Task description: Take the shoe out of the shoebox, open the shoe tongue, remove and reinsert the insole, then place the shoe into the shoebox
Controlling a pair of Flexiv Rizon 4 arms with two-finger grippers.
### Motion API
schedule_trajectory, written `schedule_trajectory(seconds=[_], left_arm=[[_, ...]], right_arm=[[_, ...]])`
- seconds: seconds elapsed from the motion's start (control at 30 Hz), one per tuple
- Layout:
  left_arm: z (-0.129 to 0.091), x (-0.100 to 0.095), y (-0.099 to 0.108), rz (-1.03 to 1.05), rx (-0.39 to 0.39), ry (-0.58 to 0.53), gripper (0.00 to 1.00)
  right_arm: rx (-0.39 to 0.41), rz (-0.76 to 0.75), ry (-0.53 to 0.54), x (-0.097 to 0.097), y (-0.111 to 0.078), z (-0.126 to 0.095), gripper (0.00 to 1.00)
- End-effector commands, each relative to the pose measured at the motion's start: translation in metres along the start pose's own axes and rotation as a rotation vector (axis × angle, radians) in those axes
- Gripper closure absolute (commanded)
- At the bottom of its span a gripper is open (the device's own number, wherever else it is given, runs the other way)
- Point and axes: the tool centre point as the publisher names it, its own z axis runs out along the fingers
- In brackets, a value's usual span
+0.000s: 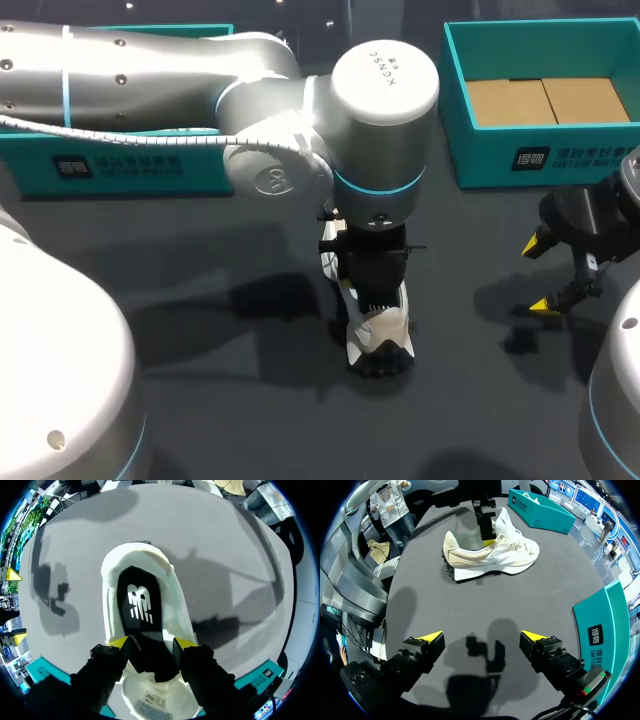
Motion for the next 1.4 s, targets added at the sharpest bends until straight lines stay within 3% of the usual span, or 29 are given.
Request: schedule_trajectory(seconds=[0.03,0.2,0.33,0.6,1.07,1.13,1.4], left_arm=[[0.001,0.001,-0.003,0.003,-0.001,-0.007,0.36],[0.001,0.003,-0.007,-0.007,-0.007,-0.02,0.49],[0.002,0.005,-0.005,-0.048,-0.005,-0.031,0.5],[0.003,0.005,0.002,-0.125,-0.004,-0.032,0.32],[-0.001,-0.001,0.013,-0.143,0.03,-0.033,0.11],[-0.002,0.0,0.017,-0.145,0.035,-0.031,0.02],[-0.007,0.002,0.03,-0.17,0.073,-0.032,0.0]], right_arm=[[0.001,0.0,-0.002,0.002,0.0,0.0,0.0],[0.001,0.0,-0.002,0.002,0.0,0.0,0.0],[0.001,0.0,-0.002,0.002,0.0,0.0,0.0],[0.001,0.0,-0.002,0.002,0.0,0.0,0.0],[0.001,0.0,-0.002,0.002,0.0,0.0,0.0],[0.001,0.0,-0.002,0.002,0.0,0.0,0.0],[0.001,0.0,-0.002,0.002,0.0,0.0,0.0]])
